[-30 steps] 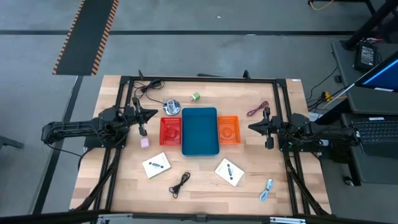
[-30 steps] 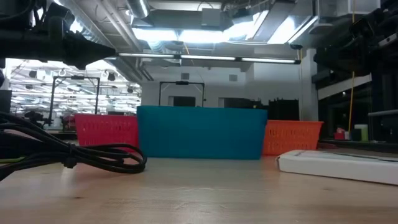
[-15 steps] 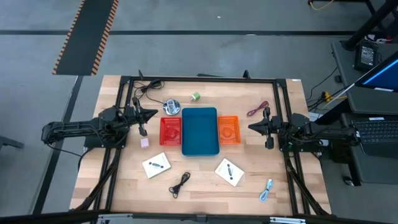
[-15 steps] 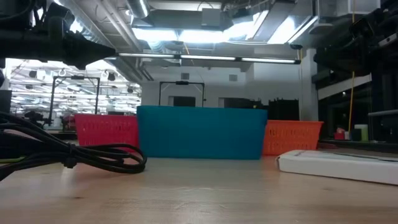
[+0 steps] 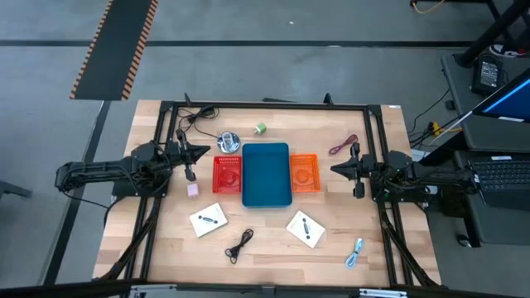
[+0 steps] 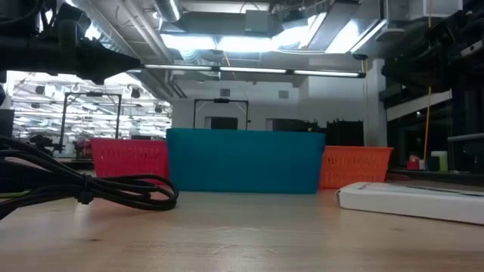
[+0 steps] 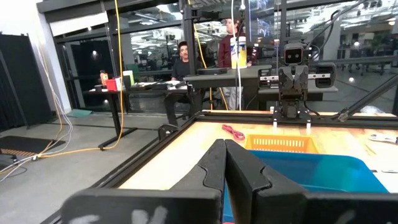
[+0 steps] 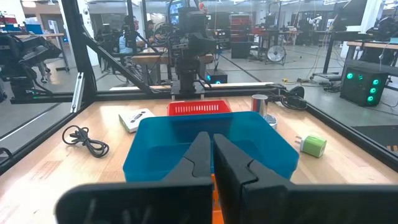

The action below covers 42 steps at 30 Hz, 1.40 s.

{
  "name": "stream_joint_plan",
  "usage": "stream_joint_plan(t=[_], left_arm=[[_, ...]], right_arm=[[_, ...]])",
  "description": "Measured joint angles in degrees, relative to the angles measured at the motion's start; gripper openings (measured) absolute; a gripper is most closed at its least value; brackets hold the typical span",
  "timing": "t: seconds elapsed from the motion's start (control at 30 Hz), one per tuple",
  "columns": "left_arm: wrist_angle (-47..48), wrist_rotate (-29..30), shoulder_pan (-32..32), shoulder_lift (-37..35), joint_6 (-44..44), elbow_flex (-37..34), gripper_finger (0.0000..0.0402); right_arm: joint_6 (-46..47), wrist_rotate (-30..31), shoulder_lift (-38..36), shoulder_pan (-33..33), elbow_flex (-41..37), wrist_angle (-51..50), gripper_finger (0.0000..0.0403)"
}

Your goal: Pick and place items into bin

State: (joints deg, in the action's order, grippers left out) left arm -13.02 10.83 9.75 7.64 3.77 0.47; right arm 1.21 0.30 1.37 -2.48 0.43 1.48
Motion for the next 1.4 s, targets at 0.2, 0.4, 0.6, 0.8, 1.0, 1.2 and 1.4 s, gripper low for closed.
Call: stream_joint_plan(t=[0.2, 0.4, 0.6, 0.8, 1.0, 1.2, 1.4], left_arm=[[0.0, 0.0, 0.0, 0.0, 0.0, 0.0, 0.0003], [0.0, 0.0, 0.0, 0.0, 0.0, 0.0, 0.0003], [0.0, 0.0, 0.0, 0.0, 0.0, 0.0, 0.0003], [0.0, 0.0, 0.0, 0.0, 0.0, 0.0, 0.0003], [0.0, 0.0, 0.0, 0.0, -0.1, 0.0, 0.0003], [0.0, 0.0, 0.0, 0.0, -1.3, 0.0, 0.0003], [0.0, -2.4, 0.0, 0.0, -3.9, 0.0, 0.0003]], right_arm=[[0.0, 0.0, 0.0, 0.0, 0.0, 0.0, 0.0000], [0.0, 0.0, 0.0, 0.0, 0.0, 0.0, 0.0000], [0.0, 0.0, 0.0, 0.0, 0.0, 0.0, 0.0000], [0.0, 0.0, 0.0, 0.0, 0.0, 0.0, 0.0000], [3.9, 0.0, 0.0, -0.1, 0.0, 0.0, 0.0000], [2.8, 0.0, 0.0, 0.0, 0.0, 0.1, 0.0000], [3.0, 0.0, 0.0, 0.0, 0.0, 0.1, 0.0000]])
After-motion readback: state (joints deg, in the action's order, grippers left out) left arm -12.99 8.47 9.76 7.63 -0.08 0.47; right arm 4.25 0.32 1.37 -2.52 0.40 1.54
